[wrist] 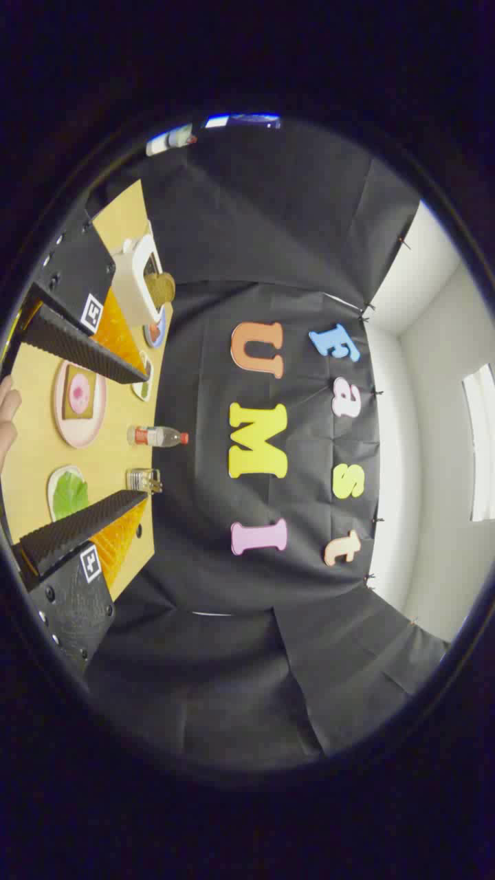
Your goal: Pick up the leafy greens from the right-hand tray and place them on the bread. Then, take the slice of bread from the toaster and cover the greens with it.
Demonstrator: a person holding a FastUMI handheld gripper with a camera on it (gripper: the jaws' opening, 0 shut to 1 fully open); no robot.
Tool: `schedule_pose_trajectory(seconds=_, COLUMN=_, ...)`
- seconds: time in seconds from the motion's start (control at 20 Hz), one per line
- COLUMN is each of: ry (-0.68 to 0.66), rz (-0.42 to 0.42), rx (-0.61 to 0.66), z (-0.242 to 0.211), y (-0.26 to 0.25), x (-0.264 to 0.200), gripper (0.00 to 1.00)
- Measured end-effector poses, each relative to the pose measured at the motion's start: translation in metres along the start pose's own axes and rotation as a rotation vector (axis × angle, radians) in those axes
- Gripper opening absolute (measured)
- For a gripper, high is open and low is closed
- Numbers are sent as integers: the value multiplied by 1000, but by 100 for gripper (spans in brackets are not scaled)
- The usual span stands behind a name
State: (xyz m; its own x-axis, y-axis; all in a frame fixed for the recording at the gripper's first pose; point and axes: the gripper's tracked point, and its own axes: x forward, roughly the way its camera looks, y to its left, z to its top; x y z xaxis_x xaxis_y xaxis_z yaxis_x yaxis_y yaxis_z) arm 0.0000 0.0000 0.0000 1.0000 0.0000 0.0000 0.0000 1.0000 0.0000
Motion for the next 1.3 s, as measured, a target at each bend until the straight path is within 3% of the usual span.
schedule_pose_trajectory(seconds=0.85, ry=53, rz=-25, rx=39, z=-20, y=17, x=4, gripper=95)
schedule_pose_trajectory(seconds=1.1, ry=48, rz=-56, rx=42, z=-19, y=-22, x=-1, gripper=95)
schedule_pose_trajectory(seconds=1.3, ry=67, rz=-130, rx=40, z=-28, y=-80, x=20, gripper=95)
